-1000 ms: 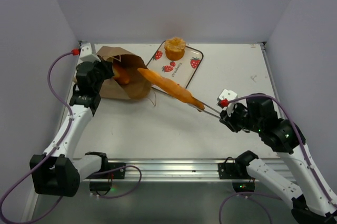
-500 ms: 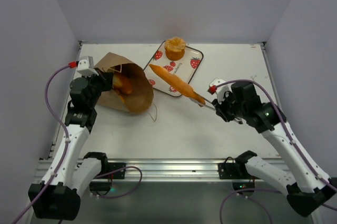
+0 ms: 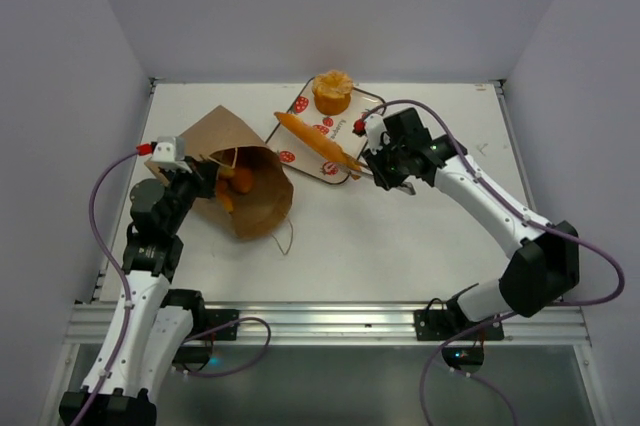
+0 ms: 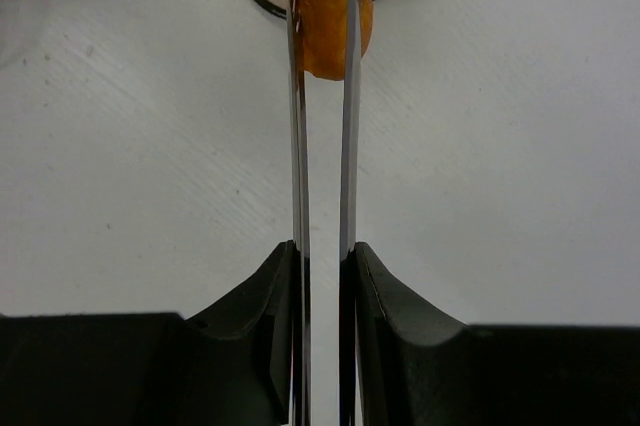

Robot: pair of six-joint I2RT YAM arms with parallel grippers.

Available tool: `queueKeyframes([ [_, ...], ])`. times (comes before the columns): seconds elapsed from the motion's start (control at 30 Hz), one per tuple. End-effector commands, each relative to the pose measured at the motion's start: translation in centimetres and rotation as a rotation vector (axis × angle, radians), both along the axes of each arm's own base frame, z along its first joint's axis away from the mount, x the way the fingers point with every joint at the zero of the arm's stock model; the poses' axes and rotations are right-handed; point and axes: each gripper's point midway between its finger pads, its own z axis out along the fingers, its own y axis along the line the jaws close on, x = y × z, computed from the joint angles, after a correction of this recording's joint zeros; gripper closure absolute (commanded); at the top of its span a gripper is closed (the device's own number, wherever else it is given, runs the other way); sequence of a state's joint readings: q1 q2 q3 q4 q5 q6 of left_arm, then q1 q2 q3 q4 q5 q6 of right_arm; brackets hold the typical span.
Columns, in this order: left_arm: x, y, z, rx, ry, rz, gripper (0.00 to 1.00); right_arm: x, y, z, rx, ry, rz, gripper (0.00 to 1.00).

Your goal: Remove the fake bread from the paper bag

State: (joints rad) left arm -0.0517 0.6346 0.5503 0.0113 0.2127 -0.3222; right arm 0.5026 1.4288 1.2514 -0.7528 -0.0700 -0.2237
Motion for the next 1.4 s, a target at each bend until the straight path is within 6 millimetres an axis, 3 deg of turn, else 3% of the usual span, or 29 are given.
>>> queueKeyframes([
  [0.0, -0.5, 0.2, 0.1, 0.048, -0.041, -0.010, 1.00, 4.7, 2.1, 2.6, 0.088, -0.116, -0.072, 1.00],
  [0.1, -0.7, 0.3, -0.5, 0.048, -0.041, -0.006, 1.00, 6.3, 2.7, 2.8, 0.095, -0.133, -0.094, 1.00],
  [0.27, -0.8, 0.2, -0.3, 0.048, -0.051, -0.010, 1.00, 9.3, 3.0, 0.6, 0.026, -0.148, -0.111, 1.00],
  [0.4, -0.9, 0.2, -0.1, 0.055, -0.060, -0.010, 1.00, 10.7, 2.6, -0.5, -0.015, -0.173, -0.131, 1.00],
  [0.57, -1.0, 0.3, 0.1, 0.053, -0.070, -0.005, 1.00, 12.2, 1.4, -0.3, -0.071, -0.218, -0.160, 1.00],
  [0.7, -1.0, 0.4, 0.1, 0.055, -0.070, -0.002, 1.00, 12.7, 0.1, 0.4, -0.067, -0.231, -0.179, 1.00],
  [0.87, -0.9, 0.3, 0.1, 0.053, -0.070, -0.004, 1.00, 12.1, 0.6, 1.0, -0.035, -0.227, -0.125, 0.98],
  [1.03, -0.9, 0.4, 0.1, 0.053, -0.070, -0.002, 1.00, 11.9, 0.3, -0.7, -0.079, -0.189, -0.100, 0.93],
  [1.17, -0.9, 0.4, 0.1, 0.056, -0.069, -0.001, 1.00, 11.6, 0.1, -1.5, -0.087, -0.167, -0.101, 0.83],
  [1.23, -0.8, 0.4, 0.1, 0.056, -0.069, -0.001, 1.00, 11.3, 0.2, -1.3, -0.074, -0.165, -0.095, 0.66],
  [1.37, -0.8, 0.4, 0.1, 0.056, -0.071, -0.001, 1.00, 10.9, 0.5, -0.8, -0.049, -0.158, -0.084, 0.53],
])
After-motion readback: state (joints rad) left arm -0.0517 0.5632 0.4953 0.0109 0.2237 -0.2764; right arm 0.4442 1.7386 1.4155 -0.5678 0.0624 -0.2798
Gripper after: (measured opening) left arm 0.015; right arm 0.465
